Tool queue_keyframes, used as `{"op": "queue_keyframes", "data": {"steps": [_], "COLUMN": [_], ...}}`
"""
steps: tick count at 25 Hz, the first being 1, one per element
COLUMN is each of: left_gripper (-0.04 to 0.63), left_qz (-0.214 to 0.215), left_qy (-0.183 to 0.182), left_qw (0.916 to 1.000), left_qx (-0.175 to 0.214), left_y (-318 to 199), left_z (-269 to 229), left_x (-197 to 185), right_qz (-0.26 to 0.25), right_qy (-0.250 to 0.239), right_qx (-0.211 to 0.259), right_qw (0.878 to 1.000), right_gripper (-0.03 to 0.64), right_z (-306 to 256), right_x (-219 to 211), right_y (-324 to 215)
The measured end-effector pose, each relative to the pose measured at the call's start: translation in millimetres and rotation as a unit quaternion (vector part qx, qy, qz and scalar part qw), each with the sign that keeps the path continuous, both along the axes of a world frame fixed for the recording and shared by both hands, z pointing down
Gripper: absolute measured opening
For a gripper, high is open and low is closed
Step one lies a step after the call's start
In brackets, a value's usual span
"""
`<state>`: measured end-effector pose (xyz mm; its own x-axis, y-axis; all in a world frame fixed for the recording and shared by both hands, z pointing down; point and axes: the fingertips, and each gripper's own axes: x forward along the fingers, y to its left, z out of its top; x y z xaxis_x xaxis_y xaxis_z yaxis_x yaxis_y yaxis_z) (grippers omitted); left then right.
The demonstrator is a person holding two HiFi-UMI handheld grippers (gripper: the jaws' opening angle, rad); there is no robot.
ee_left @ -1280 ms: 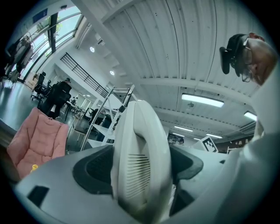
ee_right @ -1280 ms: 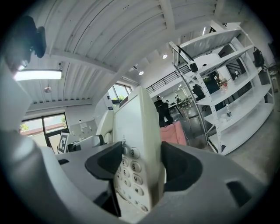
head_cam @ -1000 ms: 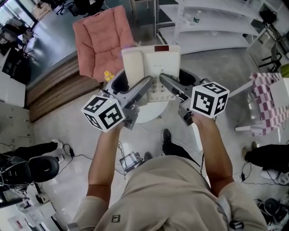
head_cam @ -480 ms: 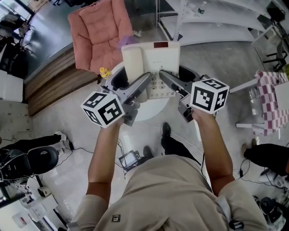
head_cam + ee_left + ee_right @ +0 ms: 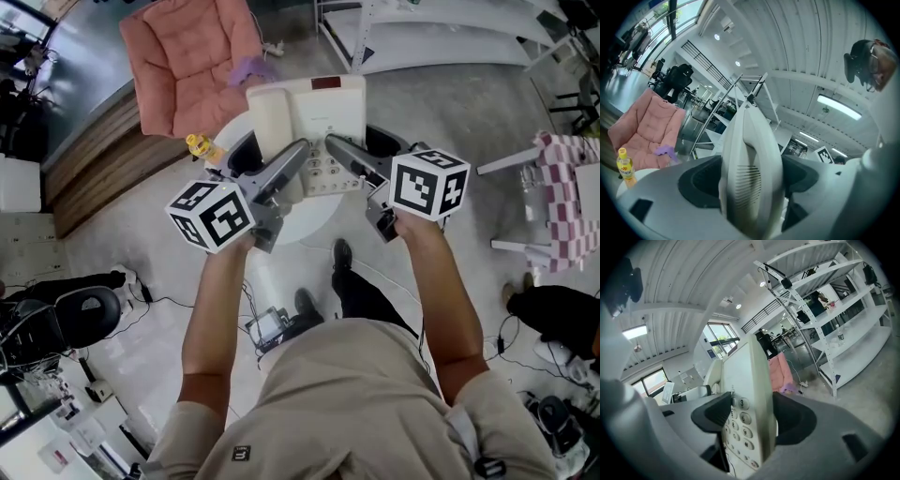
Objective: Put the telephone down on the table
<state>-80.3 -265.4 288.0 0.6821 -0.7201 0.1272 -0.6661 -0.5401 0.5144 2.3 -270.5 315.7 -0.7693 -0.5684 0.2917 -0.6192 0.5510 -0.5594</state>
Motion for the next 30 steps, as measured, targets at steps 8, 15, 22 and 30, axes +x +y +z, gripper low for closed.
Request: {"op": "queue_keyframes", "data": {"steps": [8, 15, 22, 30], "left_gripper": [0.376, 0.376, 0.376, 0.376], "left_qz": [-0.003, -0.011, -0.016, -0.017], "left_qy": [0.003, 0.004, 0.002, 0.008], "left_qw": [0.9991, 0.9967, 0.9938, 0.9875], "left_qx": [-0.042, -0.080, -0.110, -0.157], "left_y": [-25.5, -53.5, -64.0, -75.6], "left_z": [44.1, 90.0, 127.3, 187.6], "left_x": [13.8, 9.0, 3.9, 0.5], "right_qz": [0.001, 0.002, 0.002, 0.007], "right_qy": [-0.002, -0.004, -0.013, -0.010], "right_qx": [-0.032, -0.065, -0.103, -0.151], "right_qw": [0.999, 0.998, 0.995, 0.988], "right_gripper": [0.265, 0.264, 0.264, 0.262], "right_z": [41.7, 87.4, 126.6, 184.9], "right_x": [14.8, 11.1, 6.3, 4.6], "right_y": [-24.5, -51.8, -58.8, -66.6]}}
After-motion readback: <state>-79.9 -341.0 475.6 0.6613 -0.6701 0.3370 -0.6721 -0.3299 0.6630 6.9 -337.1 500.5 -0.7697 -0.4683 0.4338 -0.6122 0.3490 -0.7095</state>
